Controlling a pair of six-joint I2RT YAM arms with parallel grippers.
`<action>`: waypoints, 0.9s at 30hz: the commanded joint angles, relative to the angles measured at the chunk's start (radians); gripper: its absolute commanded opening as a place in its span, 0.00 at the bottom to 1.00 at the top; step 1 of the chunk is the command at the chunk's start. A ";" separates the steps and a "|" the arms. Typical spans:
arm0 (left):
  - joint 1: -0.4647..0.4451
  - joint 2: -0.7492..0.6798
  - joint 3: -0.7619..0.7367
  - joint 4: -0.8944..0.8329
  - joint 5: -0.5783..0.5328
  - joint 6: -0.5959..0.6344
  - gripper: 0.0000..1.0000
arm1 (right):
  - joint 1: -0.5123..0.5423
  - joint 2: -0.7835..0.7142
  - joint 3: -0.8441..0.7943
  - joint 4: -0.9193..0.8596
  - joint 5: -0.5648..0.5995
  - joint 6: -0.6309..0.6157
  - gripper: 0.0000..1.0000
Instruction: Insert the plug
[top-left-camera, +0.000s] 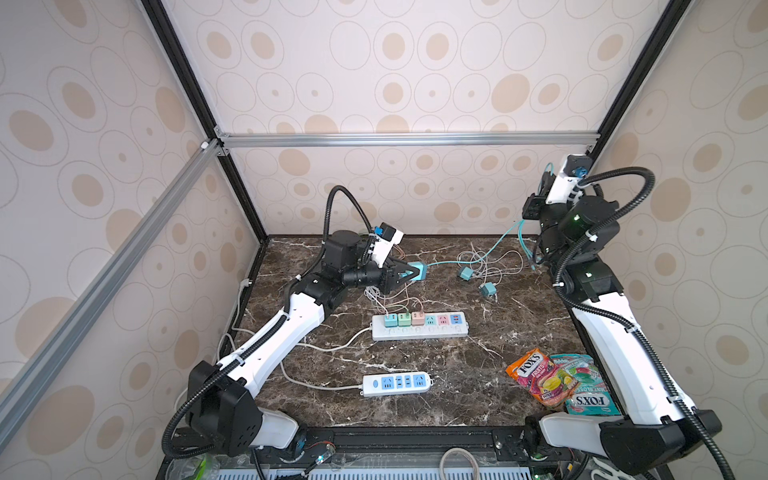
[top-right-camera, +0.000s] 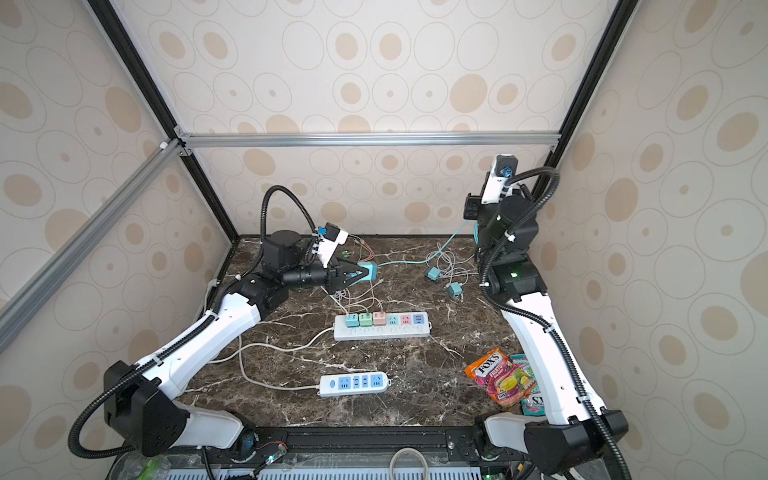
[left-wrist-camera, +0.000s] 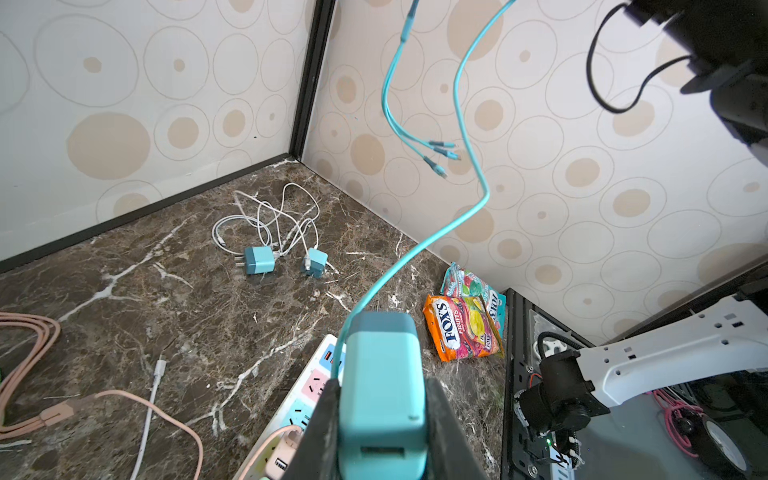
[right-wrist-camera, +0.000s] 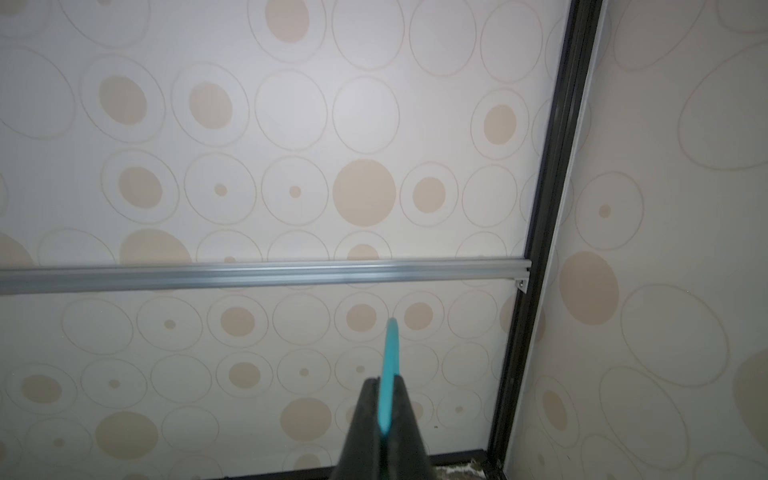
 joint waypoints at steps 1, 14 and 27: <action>-0.015 0.016 0.063 0.020 0.024 -0.011 0.00 | -0.007 0.050 -0.113 -0.138 0.088 0.020 0.00; -0.020 -0.018 0.041 0.071 -0.024 -0.011 0.00 | -0.007 0.088 -0.065 -0.151 -0.179 0.151 0.00; -0.010 -0.078 0.021 0.239 -0.409 -0.005 0.00 | 0.076 0.371 0.138 -0.039 -0.434 0.241 0.00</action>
